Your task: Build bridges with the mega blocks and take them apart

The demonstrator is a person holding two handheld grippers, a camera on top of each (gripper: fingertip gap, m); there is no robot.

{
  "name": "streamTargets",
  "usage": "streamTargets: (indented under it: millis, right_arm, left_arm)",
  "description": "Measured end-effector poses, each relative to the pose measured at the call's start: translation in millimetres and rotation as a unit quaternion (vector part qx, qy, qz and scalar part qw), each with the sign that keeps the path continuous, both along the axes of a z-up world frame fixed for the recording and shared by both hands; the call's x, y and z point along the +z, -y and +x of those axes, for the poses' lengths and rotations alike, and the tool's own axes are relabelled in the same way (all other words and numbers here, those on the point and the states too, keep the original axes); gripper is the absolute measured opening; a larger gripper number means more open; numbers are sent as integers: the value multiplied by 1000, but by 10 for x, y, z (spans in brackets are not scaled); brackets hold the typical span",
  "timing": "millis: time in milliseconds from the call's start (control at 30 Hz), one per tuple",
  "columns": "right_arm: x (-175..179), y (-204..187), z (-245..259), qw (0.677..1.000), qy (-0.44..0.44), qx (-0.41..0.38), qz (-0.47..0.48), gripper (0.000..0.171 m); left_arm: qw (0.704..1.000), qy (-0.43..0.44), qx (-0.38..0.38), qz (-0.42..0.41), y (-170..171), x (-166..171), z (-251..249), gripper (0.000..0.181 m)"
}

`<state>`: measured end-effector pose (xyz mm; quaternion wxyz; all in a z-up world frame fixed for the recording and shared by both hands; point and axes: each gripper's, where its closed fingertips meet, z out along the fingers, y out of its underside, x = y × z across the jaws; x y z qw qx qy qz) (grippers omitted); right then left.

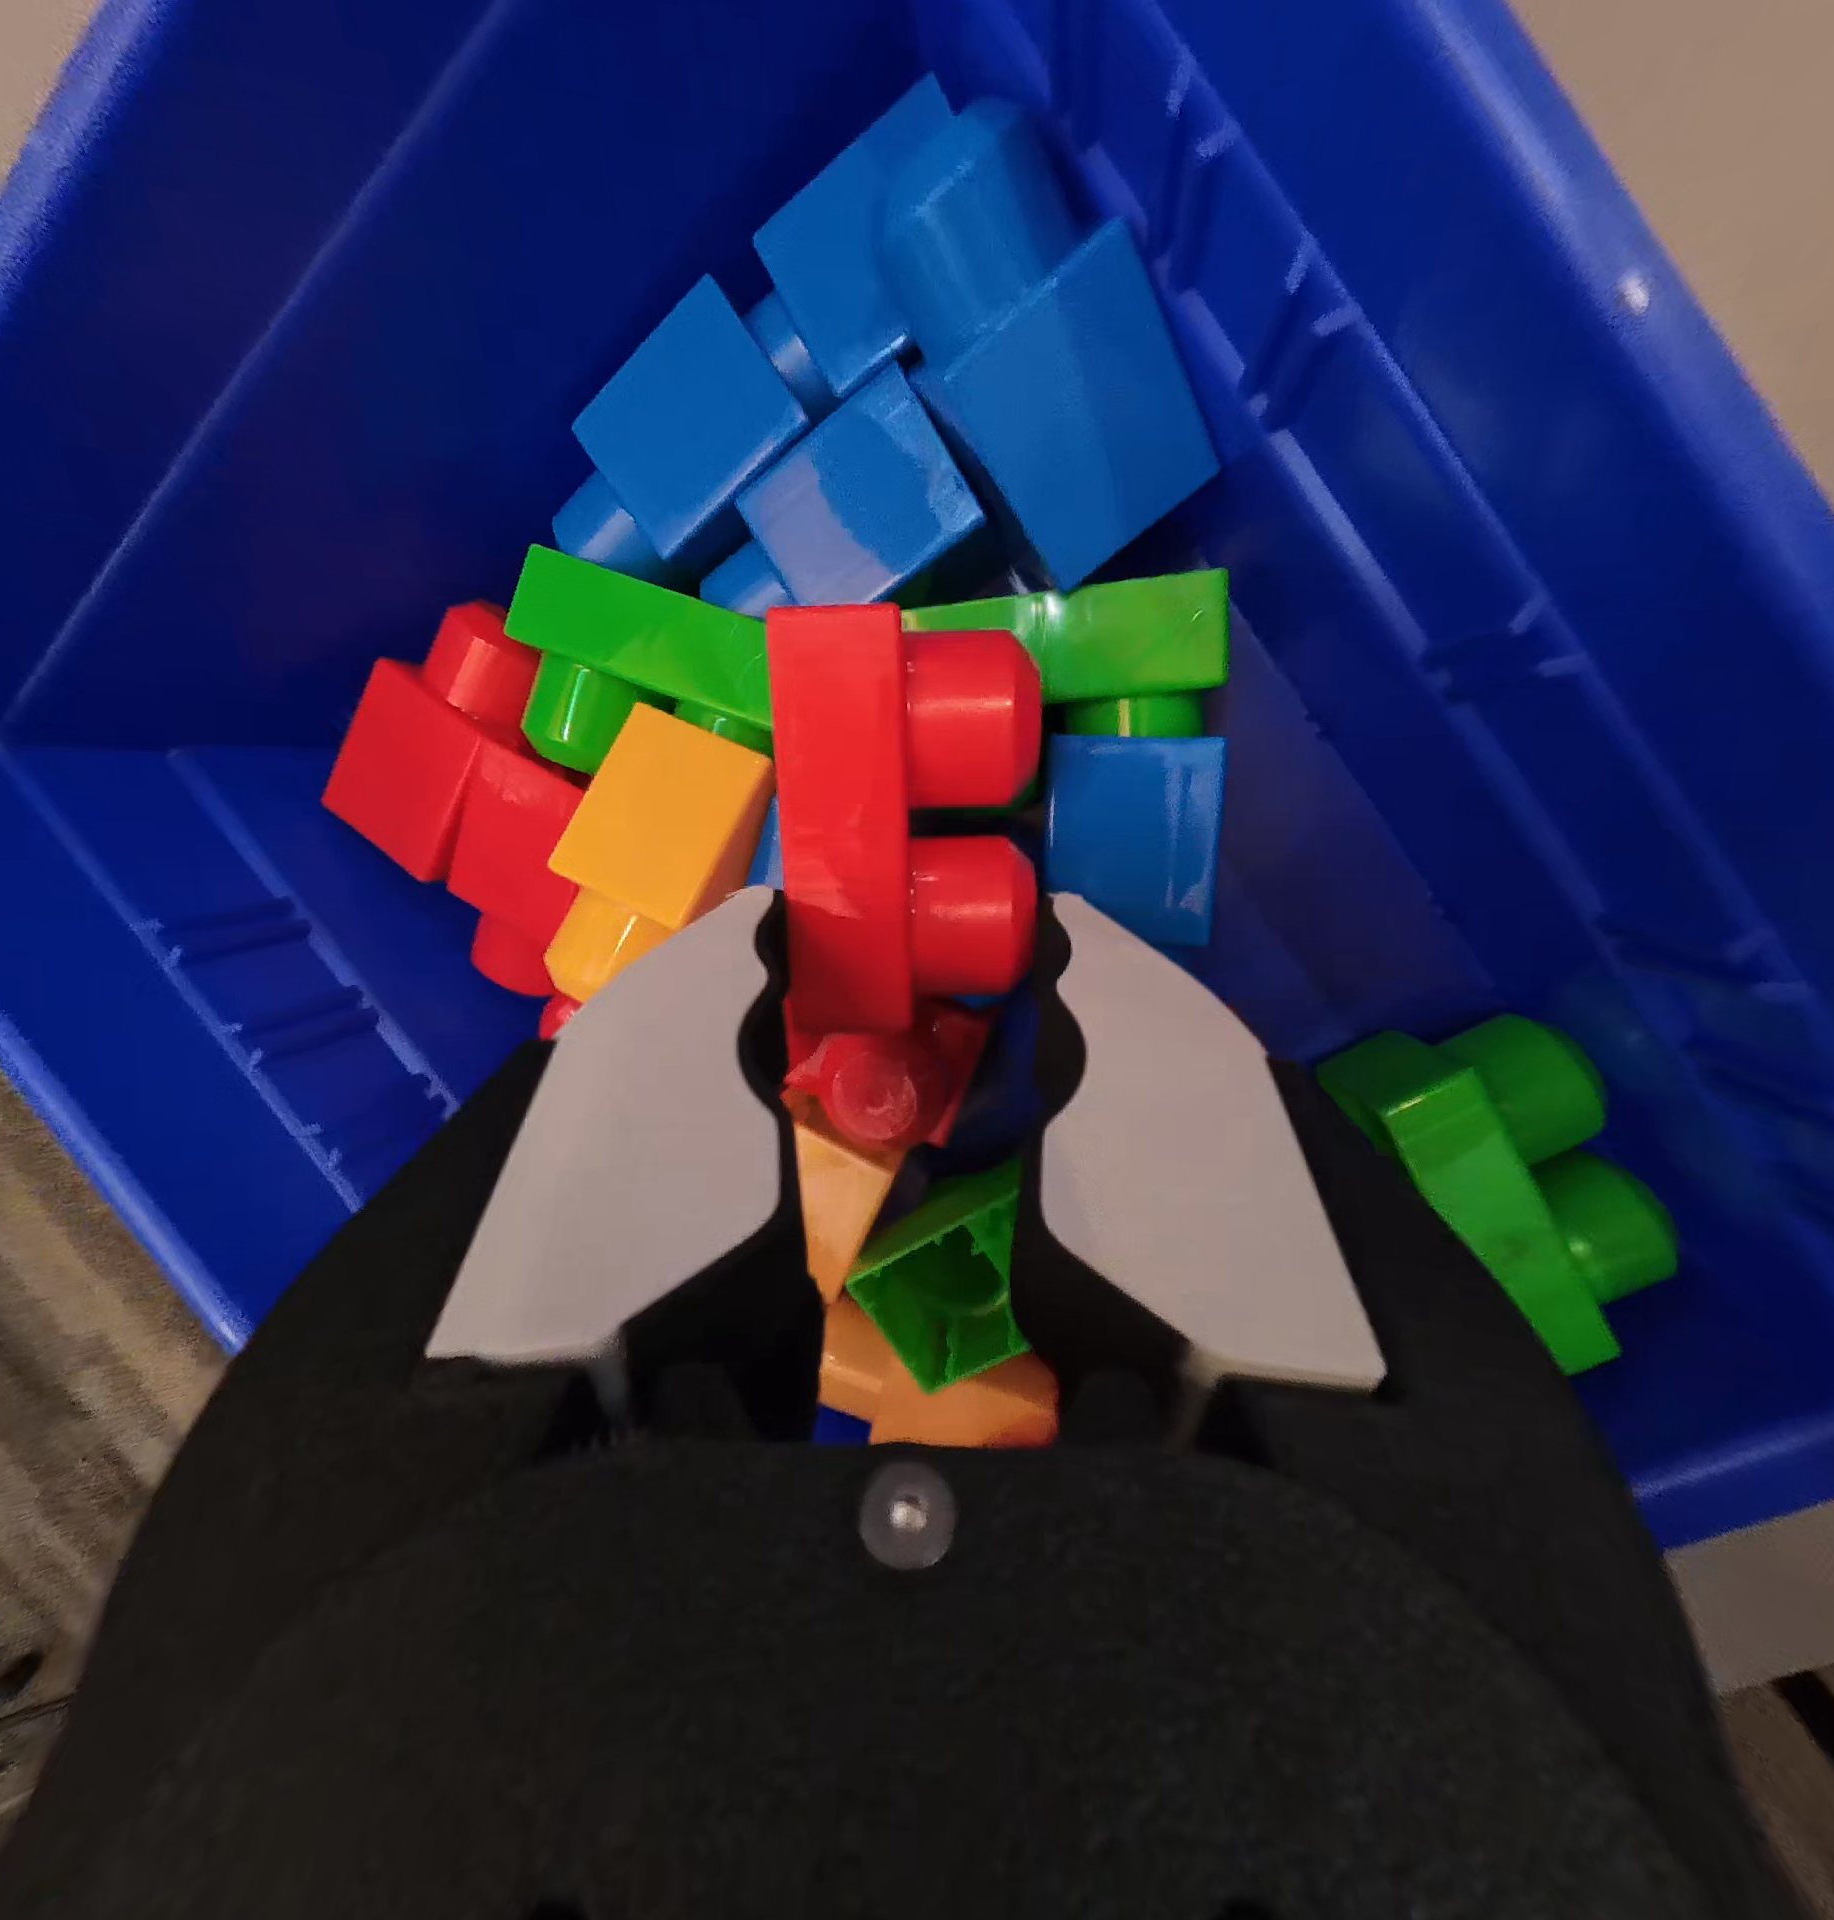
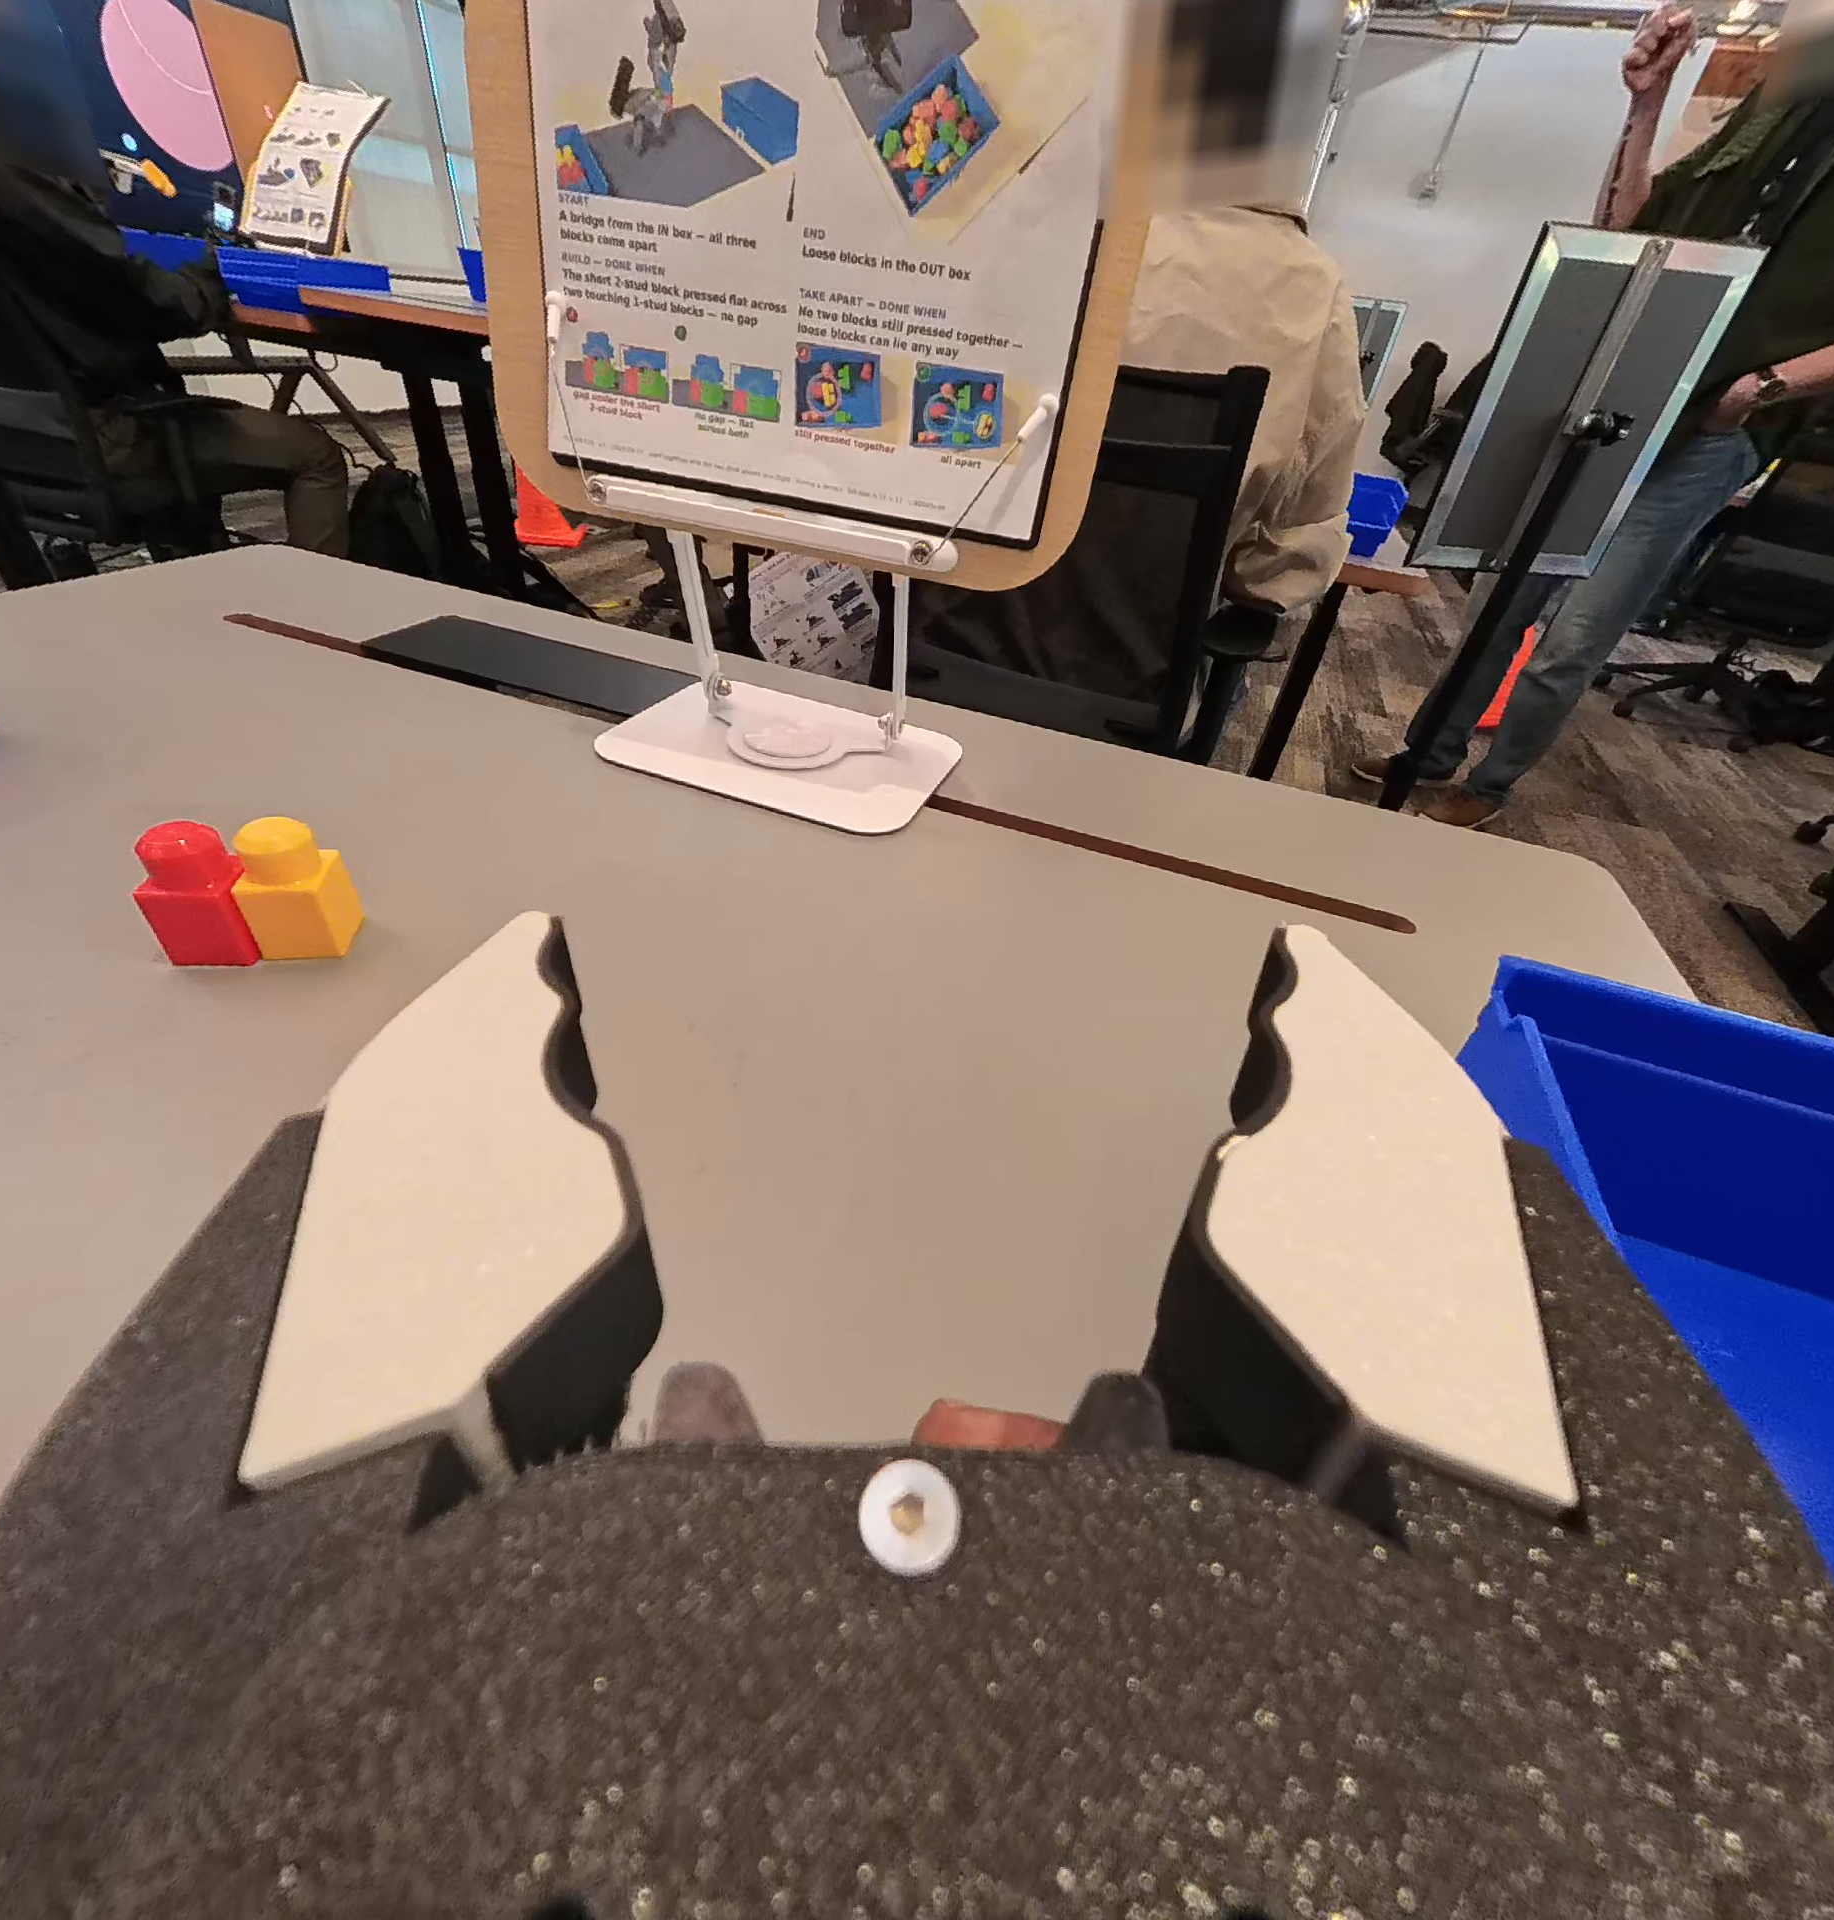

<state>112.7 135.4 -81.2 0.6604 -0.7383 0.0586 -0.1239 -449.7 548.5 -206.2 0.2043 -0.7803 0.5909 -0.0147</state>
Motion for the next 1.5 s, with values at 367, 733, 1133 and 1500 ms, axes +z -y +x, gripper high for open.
streamTargets:
  millis: [367, 733, 1133, 1500]
  right_arm:
    - [-2, 11, -16, 1000, -2, 2, 2, 121]
    - [18, 11, -45, 1000, 0, 4, 4, 121]
    - [44, 83, -53, 1000, 2, 1, 8, 121]
    - [68, 102, -67, 1000, 5, 5, 9, 120]
  left_arm:
    - [985, 111, 77, -108, 143, 282, 108, 45]
    - [969, 168, 92, -155, 258, 621, 276, 45]
    - [960, 206, 38, -186, 533, 1035, 913, 45]
    - [938, 221, -44, -264, 1087, 1133, 1814, 45]
